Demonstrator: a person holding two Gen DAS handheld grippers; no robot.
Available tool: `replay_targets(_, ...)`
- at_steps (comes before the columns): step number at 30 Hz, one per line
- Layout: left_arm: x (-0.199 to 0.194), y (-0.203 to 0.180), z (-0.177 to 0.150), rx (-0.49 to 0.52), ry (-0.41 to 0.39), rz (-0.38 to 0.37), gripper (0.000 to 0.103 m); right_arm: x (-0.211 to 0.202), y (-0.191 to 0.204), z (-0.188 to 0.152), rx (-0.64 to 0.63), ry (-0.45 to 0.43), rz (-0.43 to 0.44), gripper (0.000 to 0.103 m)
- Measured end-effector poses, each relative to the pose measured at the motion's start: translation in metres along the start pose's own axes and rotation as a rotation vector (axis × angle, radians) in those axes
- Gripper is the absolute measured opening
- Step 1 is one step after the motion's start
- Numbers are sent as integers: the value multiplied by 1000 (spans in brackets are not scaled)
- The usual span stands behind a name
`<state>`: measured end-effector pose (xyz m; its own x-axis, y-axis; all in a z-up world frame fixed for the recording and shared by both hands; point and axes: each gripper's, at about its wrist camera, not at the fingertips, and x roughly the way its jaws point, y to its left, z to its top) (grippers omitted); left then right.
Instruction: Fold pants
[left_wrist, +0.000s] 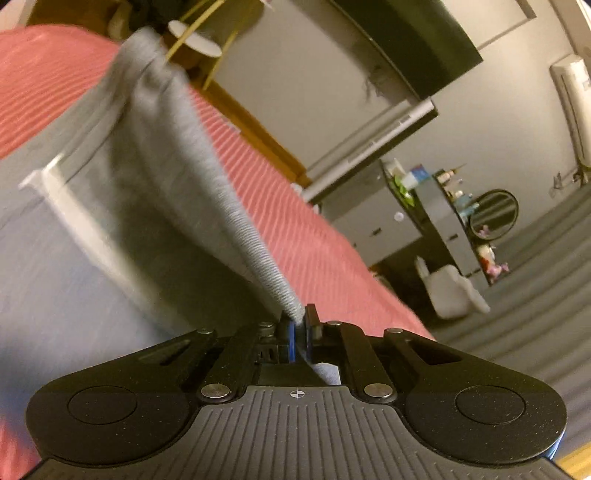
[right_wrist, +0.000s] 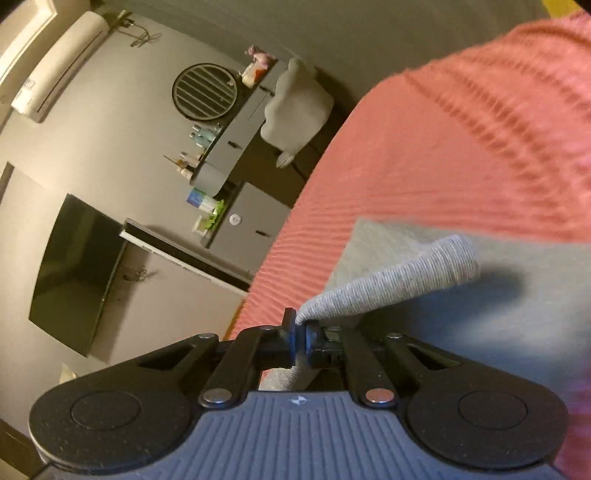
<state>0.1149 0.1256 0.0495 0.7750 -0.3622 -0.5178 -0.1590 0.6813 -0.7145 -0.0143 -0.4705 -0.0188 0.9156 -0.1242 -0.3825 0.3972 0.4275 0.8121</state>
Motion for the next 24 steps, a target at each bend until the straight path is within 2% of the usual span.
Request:
replay_targets(3,-13,26,-45,-31,35,57,7,-24,-24,-1,-46,-2,-86,5)
replay_targets(4,-11,36,-56,-35,40,106,7,-26,-36,-4,-29,12,-119,5)
replay_targets(5,-7,44,-63,-25,36,160,8,-26,-46,-6,-9,25,-141,5)
replay_targets(7,-1,55,-66,-56,24,220,12,-19,-64,-13,11,66,-207,5)
replay_targets(9,1,62,-59,-105,-9,256,26,-13,-69,-22,-8,75,-256,5)
replay_targets(11,0,67,-48,-82,-64,325,42,-12,-69,-28,-23,75,-262,9)
replay_targets(13,2,75,-42,-76,-106,399,52,-10,-68,-30,-4,86,-239,11)
replay_targets(14,2,80,-40,-107,-118,408,52,-9,-68,-30,17,89,-228,14)
replay_targets(18,-4,104,-32,-279,-156,323,52,-5,-69,-33,74,108,-182,21)
replay_targets(22,-13,125,-36,-335,-164,297,44,-1,-68,-39,43,123,-182,20)
replay_targets(24,-17,131,-39,-353,-178,294,44,1,-69,-42,54,129,-183,20)
